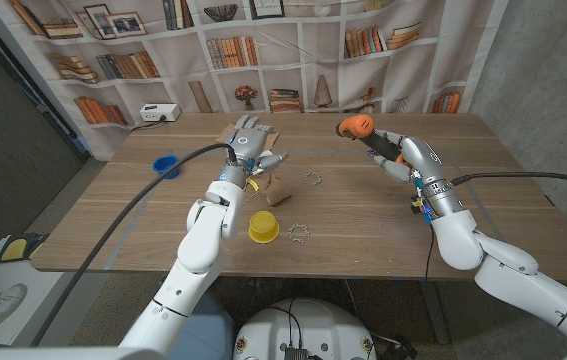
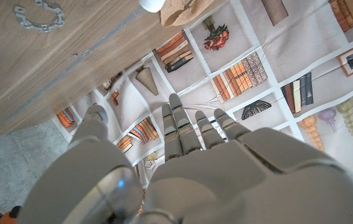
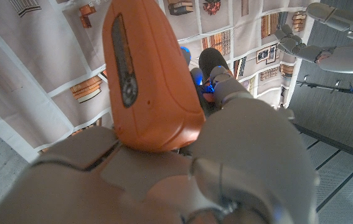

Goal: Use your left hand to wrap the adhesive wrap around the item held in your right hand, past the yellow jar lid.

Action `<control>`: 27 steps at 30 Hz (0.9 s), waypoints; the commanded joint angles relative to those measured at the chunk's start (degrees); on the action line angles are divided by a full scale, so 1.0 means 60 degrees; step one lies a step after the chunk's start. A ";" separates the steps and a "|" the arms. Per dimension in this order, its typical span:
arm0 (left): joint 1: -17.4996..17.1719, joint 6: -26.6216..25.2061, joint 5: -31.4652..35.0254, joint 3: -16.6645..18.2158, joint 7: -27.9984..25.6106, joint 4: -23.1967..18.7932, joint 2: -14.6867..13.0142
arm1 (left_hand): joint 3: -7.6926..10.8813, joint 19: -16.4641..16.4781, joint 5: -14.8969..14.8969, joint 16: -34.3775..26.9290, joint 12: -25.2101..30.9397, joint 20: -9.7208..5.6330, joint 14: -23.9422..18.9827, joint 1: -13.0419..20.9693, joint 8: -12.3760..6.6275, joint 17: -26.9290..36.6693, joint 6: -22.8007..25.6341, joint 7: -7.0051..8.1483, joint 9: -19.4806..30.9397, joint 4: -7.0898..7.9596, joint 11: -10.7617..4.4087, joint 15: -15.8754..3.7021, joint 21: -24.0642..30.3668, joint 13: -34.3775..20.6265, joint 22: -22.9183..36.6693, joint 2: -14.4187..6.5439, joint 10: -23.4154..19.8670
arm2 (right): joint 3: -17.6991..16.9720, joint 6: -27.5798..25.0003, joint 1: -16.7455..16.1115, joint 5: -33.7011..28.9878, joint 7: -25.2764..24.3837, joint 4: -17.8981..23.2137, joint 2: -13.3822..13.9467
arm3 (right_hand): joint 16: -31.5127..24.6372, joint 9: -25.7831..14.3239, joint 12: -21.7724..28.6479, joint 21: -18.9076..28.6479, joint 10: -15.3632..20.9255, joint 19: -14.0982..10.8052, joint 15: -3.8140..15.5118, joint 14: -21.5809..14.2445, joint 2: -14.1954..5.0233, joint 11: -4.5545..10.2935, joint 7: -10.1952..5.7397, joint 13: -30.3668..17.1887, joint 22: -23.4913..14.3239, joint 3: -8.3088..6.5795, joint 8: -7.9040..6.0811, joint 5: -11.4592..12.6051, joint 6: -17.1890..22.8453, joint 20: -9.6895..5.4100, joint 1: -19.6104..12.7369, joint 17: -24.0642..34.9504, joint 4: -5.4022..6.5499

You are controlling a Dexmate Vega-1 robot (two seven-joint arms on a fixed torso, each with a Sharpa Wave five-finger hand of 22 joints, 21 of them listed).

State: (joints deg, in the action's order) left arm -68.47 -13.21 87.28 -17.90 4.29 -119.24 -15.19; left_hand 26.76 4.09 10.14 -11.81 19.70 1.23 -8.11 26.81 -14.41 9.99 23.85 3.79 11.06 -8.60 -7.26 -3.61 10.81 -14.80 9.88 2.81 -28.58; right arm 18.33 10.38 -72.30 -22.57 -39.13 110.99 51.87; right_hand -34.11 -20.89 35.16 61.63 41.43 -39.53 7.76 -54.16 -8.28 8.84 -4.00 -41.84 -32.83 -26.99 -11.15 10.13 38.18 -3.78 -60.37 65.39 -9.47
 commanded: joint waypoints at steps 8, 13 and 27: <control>-0.0157 0.0202 0.0265 0.0103 0.0160 0.0173 0.0323 | -0.0056 0.0024 -0.0009 0.0019 0.0045 0.0100 -0.0093 -0.0001 0.0022 0.0040 0.0070 -0.0018 0.0046 0.0003 0.0015 -0.0024 0.0002 -0.0057 0.0005 0.0083 -0.0066 | -0.0064 -0.0021 -0.0144 0.0009 -0.0017 0.0115 0.0065 | 0.0063 -0.0056 -0.0014 0.0749 0.0025 0.0087 0.0870 -0.0131 -0.0420 0.0023 -0.0444 -0.0042 0.0053 -0.1192 -0.0034 0.0005 0.0512 -0.1383 -0.0219 0.0015 0.1107; -0.0101 0.0264 0.0242 0.0092 0.0192 0.0259 0.0346 | -0.0065 0.0032 -0.0006 0.0026 0.0031 0.0107 -0.0083 0.0007 0.0026 0.0040 0.0094 -0.0039 0.0047 0.0004 0.0015 -0.0035 0.0007 -0.0074 0.0005 0.0080 -0.0057 | -0.0073 -0.0065 -0.0155 0.0012 -0.0011 0.0141 0.0061 | 0.0052 -0.0061 -0.0020 0.0788 0.0031 0.0105 0.0871 -0.0155 -0.0417 0.0017 -0.0442 -0.0046 0.0083 -0.1197 -0.0030 0.0006 0.0506 -0.1382 -0.0214 0.0036 0.1102; -0.0038 0.0310 0.0209 0.0083 0.0352 0.0385 0.0358 | -0.0085 0.0027 -0.0002 0.0040 0.0008 0.0088 -0.0064 0.0044 0.0060 0.0038 0.0112 -0.0030 0.0050 0.0004 0.0020 -0.0074 0.0010 -0.0123 0.0006 0.0058 -0.0076 | 0.0009 -0.0111 -0.0085 -0.0011 0.0007 0.0111 -0.0014 | 0.0078 -0.0075 -0.0037 0.0904 0.0047 0.0156 0.0869 -0.0173 -0.0415 0.0018 -0.0438 -0.0065 0.0175 -0.1209 -0.0033 0.0005 0.0523 -0.1379 -0.0193 0.0035 0.1093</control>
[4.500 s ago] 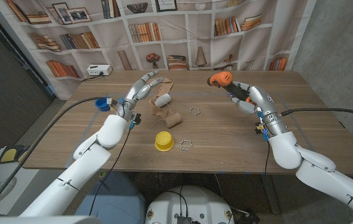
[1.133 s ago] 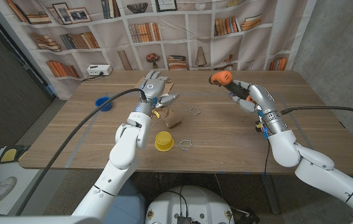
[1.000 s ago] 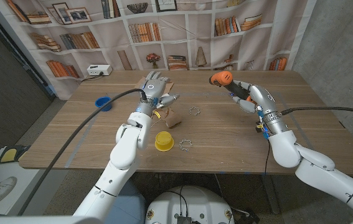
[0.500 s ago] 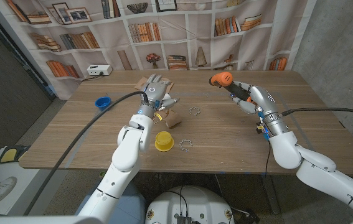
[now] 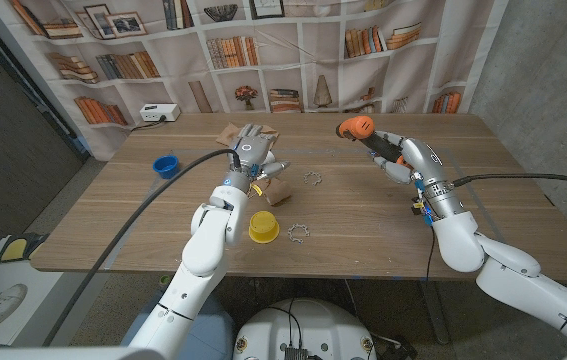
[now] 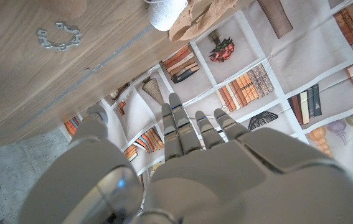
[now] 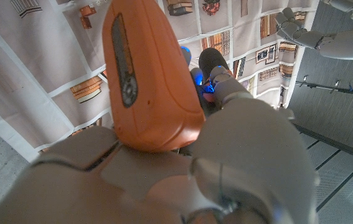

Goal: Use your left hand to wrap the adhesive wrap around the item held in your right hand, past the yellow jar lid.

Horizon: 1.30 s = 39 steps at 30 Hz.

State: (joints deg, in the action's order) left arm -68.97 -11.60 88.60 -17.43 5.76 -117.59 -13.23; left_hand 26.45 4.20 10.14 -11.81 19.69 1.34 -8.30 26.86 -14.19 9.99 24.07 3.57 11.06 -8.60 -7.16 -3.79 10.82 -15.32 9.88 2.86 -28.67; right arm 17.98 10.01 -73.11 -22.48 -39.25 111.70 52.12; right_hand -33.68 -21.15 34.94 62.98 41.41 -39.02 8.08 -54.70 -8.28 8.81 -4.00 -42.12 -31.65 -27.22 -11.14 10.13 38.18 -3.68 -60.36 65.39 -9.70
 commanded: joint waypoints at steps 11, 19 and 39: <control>0.0122 0.0004 0.0106 -0.0109 0.0192 0.0250 0.0023 | -0.0050 0.0008 -0.0002 0.0045 -0.0009 0.0077 -0.0030 0.0057 0.0045 0.0038 0.0089 -0.0013 0.0053 0.0006 -0.0004 -0.0045 0.0011 -0.0071 0.0006 0.0036 -0.0072 | 0.0144 -0.0157 0.0161 -0.0081 0.0100 -0.0007 -0.0097 | 0.0021 -0.0047 -0.0026 0.0813 0.0066 0.0125 0.0816 -0.0105 -0.0414 0.0031 -0.0442 -0.0027 0.0088 -0.1197 -0.0030 0.0006 0.0521 -0.1396 -0.0188 0.0058 0.1104; 0.0211 0.0046 0.0070 -0.0149 0.0237 0.0443 0.0062 | -0.0059 -0.0008 -0.0002 0.0042 -0.0020 0.0110 -0.0042 0.0074 0.0049 0.0037 0.0125 -0.0002 0.0054 0.0005 -0.0030 -0.0038 0.0007 -0.0093 0.0006 0.0026 -0.0083 | 0.0164 -0.0209 0.0180 -0.0084 0.0076 -0.0031 -0.0135 | 0.0044 -0.0053 -0.0039 0.0872 0.0059 0.0154 0.0815 -0.0103 -0.0415 0.0043 -0.0445 -0.0040 0.0141 -0.1202 -0.0028 0.0004 0.0520 -0.1395 -0.0175 0.0047 0.1103; 0.0332 0.0159 -0.0091 -0.0386 0.0216 0.0746 -0.0040 | 0.0090 0.0021 0.0036 0.0050 -0.0145 0.0142 -0.0055 0.0552 0.0208 0.0033 -0.0157 0.0047 0.0056 -0.0165 -0.0112 -0.0044 0.0018 -0.0175 0.0001 -0.0090 0.0018 | 0.0047 -0.0213 0.0027 -0.0021 -0.0024 -0.0005 -0.0059 | 0.0070 -0.0070 -0.0071 0.1023 0.0068 0.0227 0.0814 -0.0128 -0.0416 0.0040 -0.0440 -0.0055 0.0283 -0.1224 -0.0028 0.0003 0.0530 -0.1394 -0.0149 0.0052 0.1092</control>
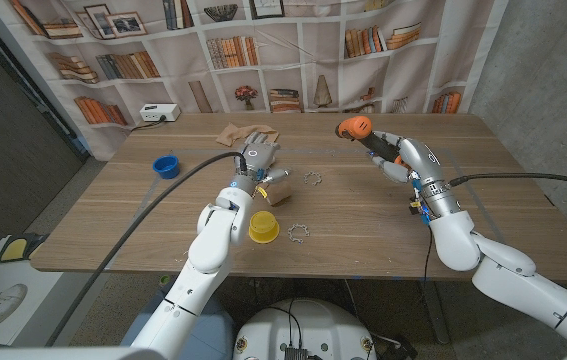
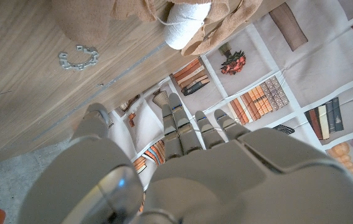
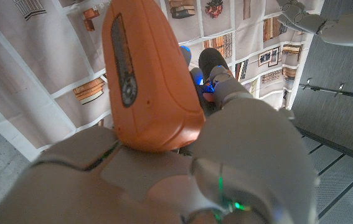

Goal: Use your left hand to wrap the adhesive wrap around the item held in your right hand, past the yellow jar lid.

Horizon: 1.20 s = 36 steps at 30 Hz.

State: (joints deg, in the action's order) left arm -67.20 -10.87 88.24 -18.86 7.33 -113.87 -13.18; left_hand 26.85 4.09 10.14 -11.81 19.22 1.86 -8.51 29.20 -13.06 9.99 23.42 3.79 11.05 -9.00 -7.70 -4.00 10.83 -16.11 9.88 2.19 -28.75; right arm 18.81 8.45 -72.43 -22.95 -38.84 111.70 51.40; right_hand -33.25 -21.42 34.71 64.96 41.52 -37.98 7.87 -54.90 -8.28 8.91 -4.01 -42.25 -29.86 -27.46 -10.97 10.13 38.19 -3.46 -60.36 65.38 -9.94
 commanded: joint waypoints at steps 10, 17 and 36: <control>-0.0055 -0.0050 0.0153 -0.0263 0.0121 0.0063 -0.0028 | 0.0033 0.0037 0.0037 0.0067 -0.0168 0.0080 0.0021 0.0301 0.0089 0.0034 -0.0214 -0.0012 0.0070 -0.0115 -0.0005 0.0025 0.0013 -0.0078 0.0001 0.0065 0.0200 | -0.0120 0.0201 -0.0106 0.0104 -0.0127 -0.0098 0.0090 | 0.0020 -0.0033 -0.0043 0.0774 0.0061 0.0084 0.0849 -0.0099 -0.0413 0.0014 -0.0447 -0.0045 0.0059 -0.1195 -0.0050 0.0002 0.0517 -0.1428 -0.0137 0.0051 0.1123; -0.0100 -0.0138 0.0363 -0.0339 0.0345 0.0066 0.0056 | 0.0023 0.0017 0.0030 0.0068 -0.0146 0.0097 0.0029 0.0345 0.0034 0.0035 -0.0064 -0.0019 0.0080 -0.0096 0.0004 0.0031 0.0007 -0.0104 0.0002 0.0084 0.0095 | -0.0171 0.0262 -0.0155 0.0135 -0.0137 -0.0118 0.0132 | 0.0022 -0.0039 -0.0061 0.0833 0.0072 0.0111 0.0848 -0.0116 -0.0412 0.0000 -0.0440 -0.0035 0.0118 -0.1205 -0.0051 0.0002 0.0523 -0.1428 -0.0128 0.0061 0.1117; -0.0084 -0.0079 0.0491 -0.0375 0.0689 0.0154 0.0177 | -0.0026 0.0007 0.0016 0.0061 -0.0139 0.0097 0.0023 0.0370 0.0024 0.0037 0.0014 -0.0013 0.0097 -0.0037 -0.0018 0.0028 0.0009 -0.0167 0.0004 0.0112 -0.0030 | -0.0175 0.0329 -0.0167 0.0185 -0.0099 -0.0203 0.0120 | 0.0067 -0.0054 -0.0092 0.1013 0.0096 0.0181 0.0848 -0.0117 -0.0412 0.0017 -0.0447 -0.0051 0.0294 -0.1232 -0.0047 0.0000 0.0527 -0.1426 -0.0101 0.0058 0.1102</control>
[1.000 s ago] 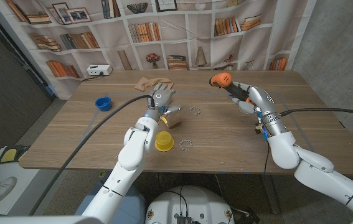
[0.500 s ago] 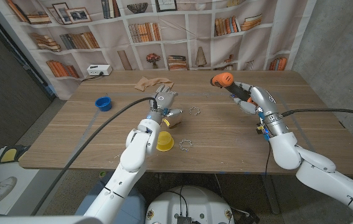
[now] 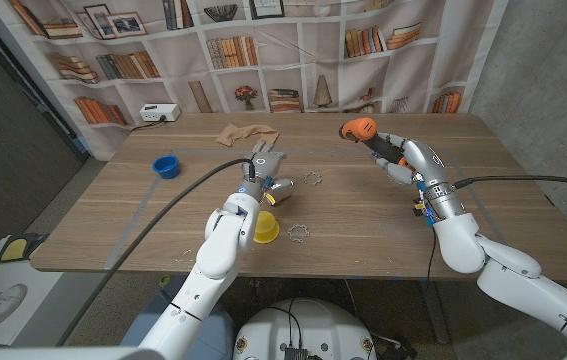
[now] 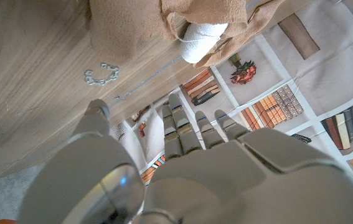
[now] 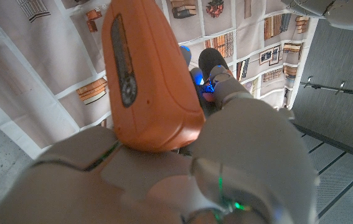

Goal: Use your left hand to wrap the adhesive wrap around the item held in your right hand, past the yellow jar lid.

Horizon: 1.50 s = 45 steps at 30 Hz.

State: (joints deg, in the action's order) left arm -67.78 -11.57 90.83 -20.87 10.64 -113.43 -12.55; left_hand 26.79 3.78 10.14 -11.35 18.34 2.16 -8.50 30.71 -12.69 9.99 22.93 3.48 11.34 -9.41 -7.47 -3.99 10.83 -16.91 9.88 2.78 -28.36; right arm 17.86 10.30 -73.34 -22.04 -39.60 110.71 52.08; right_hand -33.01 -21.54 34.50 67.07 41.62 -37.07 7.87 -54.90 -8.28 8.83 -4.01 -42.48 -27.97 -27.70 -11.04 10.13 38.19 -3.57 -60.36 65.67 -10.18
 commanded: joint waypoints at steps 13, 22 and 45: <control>0.0135 0.0037 -0.0070 -0.0053 0.0145 0.0311 0.0141 | -0.0045 0.0061 0.0013 -0.0046 0.0024 0.0053 -0.0057 0.0137 -0.0073 0.0037 0.0230 0.0002 0.0056 0.0057 -0.0056 -0.0007 0.0012 -0.0076 0.0006 0.0017 -0.0213 | 0.0040 -0.0033 0.0083 0.0057 0.0125 -0.0079 -0.0055 | 0.0032 -0.0042 -0.0079 0.0781 0.0093 0.0073 0.0847 -0.0147 -0.0411 0.0032 -0.0447 -0.0018 0.0102 -0.1208 -0.0033 -0.0001 0.0530 -0.1407 -0.0086 0.0027 0.1129; 0.0189 0.0007 -0.0112 -0.0063 0.0205 0.0434 0.0108 | -0.0055 0.0056 0.0013 -0.0044 0.0018 0.0050 -0.0065 0.0151 -0.0067 0.0037 0.0244 0.0002 0.0057 0.0064 -0.0061 -0.0015 0.0012 -0.0095 0.0006 0.0015 -0.0239 | 0.0070 -0.0073 0.0113 0.0056 0.0154 -0.0070 -0.0089 | 0.0045 -0.0048 -0.0079 0.0856 0.0085 0.0101 0.0848 -0.0154 -0.0409 0.0021 -0.0437 -0.0056 0.0179 -0.1216 -0.0037 -0.0002 0.0545 -0.1407 -0.0075 0.0028 0.1121; 0.0166 -0.0038 -0.0175 -0.0089 0.0570 0.0498 -0.0022 | -0.0088 0.0059 0.0012 -0.0057 -0.0025 0.0056 -0.0126 0.0199 -0.0044 0.0036 0.0275 -0.0010 0.0062 0.0082 -0.0039 -0.0011 0.0015 -0.0156 0.0007 0.0008 -0.0268 | 0.0200 -0.0158 0.0238 0.0015 0.0268 -0.0046 -0.0163 | 0.0080 -0.0061 -0.0116 0.1049 0.0101 0.0173 0.0848 -0.0168 -0.0408 0.0032 -0.0441 -0.0066 0.0383 -0.1239 -0.0027 -0.0002 0.0533 -0.1406 -0.0051 0.0023 0.1098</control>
State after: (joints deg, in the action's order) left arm -66.69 -11.77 89.94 -21.26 13.21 -110.54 -12.32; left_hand 26.37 3.78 10.14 -11.35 18.35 2.16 -8.71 31.22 -12.70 9.99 24.18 3.46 11.60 -8.99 -7.89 -4.20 10.86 -17.70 9.88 2.71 -29.39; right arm 18.77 9.64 -72.13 -21.73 -38.18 110.30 51.29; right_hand -32.61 -21.65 34.05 68.50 41.66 -36.46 8.07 -55.30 -8.29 8.85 -4.01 -42.65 -25.65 -27.93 -10.96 10.13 38.19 -3.38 -60.36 65.65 -10.41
